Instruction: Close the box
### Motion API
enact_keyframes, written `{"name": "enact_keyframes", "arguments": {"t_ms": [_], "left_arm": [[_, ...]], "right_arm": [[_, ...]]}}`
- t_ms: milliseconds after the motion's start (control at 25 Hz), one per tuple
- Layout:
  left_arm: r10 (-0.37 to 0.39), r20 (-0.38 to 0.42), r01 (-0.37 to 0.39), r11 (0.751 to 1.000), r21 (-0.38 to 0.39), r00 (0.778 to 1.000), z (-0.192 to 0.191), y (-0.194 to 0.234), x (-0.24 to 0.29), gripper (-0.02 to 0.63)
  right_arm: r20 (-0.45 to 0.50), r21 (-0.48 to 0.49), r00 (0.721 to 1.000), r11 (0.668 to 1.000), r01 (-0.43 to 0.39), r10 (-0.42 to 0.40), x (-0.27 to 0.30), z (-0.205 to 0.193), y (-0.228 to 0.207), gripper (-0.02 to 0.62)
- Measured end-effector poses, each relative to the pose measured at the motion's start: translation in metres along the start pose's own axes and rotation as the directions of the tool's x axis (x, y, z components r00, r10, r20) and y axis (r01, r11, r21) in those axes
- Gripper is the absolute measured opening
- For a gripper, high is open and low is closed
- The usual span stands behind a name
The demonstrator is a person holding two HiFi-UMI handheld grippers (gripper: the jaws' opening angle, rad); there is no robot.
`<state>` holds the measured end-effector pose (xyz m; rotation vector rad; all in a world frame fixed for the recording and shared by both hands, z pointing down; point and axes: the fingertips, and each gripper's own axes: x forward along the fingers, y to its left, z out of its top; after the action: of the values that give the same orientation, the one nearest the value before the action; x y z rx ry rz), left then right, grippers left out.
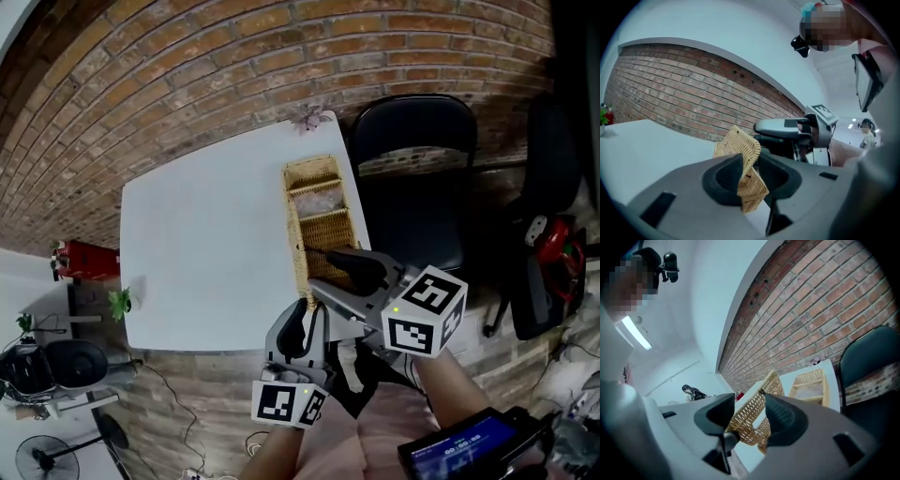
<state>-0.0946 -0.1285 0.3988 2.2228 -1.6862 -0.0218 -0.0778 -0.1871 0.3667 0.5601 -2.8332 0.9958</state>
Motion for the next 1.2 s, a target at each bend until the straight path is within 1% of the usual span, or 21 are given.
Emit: {"name": "enact_keyframes", "arguments": {"t_ms": [80,160,280,400,440,480,560,640,760,880,960,1200], "left_arm": [[-0.041,-0.027,0.042,0.998,0.039,0.999,-0.004,-0.009,0.005,0.107],[-0.066,-0.046,0.068,0.997,0.042,0.997,-0.007,-0.014,0.007,0.114],[-0.091,-0.057,0.093,0.994,0.049,0.994,-0.009,-0.017,0.008,0.129],[-0.151,-0.079,0.159,0.982,0.106,0.985,-0.009,-0.03,0.008,0.132],[-0.166,-0.082,0.174,0.978,0.111,0.983,-0.009,-0.033,0.008,0.138],[-0.173,-0.08,0.181,0.978,0.102,0.982,-0.009,-0.035,0.007,0.146],[-0.171,-0.072,0.176,0.983,0.057,0.983,-0.009,-0.032,0.006,0.146],[-0.158,-0.067,0.159,0.987,0.009,0.985,-0.009,-0.025,0.004,0.146],[-0.128,-0.059,0.125,0.991,-0.054,0.99,-0.009,-0.011,0.002,0.146],[-0.102,-0.042,0.098,0.99,-0.101,0.994,-0.005,0.002,-0.001,0.146],[-0.09,-0.035,0.085,0.989,-0.117,0.995,-0.004,0.009,-0.002,0.146],[-0.081,-0.031,0.076,0.99,-0.12,0.996,-0.003,0.014,-0.001,0.146]], "right_arm": [[-0.005,0.035,1.0,0.999,-0.027,0.028,0.0,-0.002,-0.001,0.212],[-0.006,0.047,0.999,0.998,-0.031,0.032,0.0,-0.002,-0.002,0.212],[-0.003,0.047,1.0,0.999,-0.005,0.005,-0.002,-0.002,-0.009,0.199],[-0.003,0.038,0.999,0.999,0.038,-0.038,-0.006,-0.003,-0.017,0.18],[-0.004,0.034,0.999,0.998,0.054,-0.054,-0.006,-0.004,-0.02,0.17],[-0.006,0.029,0.997,0.997,0.073,-0.073,-0.007,-0.006,-0.022,0.149],[-0.01,0.013,0.994,0.994,0.112,-0.112,-0.01,-0.008,-0.029,0.105],[-0.012,0.003,0.99,0.99,0.138,-0.138,-0.012,-0.009,-0.034,0.063],[-0.022,-0.006,0.986,0.987,0.164,-0.164,-0.014,-0.013,-0.04,0.025],[-0.04,-0.018,0.981,0.982,0.188,-0.188,-0.014,-0.022,-0.045,0.023],[-0.048,-0.018,0.979,0.98,0.198,-0.198,-0.014,-0.028,-0.047,0.025],[-0.044,-0.02,0.974,0.975,0.22,-0.221,-0.019,-0.035,-0.054,0.031]]}}
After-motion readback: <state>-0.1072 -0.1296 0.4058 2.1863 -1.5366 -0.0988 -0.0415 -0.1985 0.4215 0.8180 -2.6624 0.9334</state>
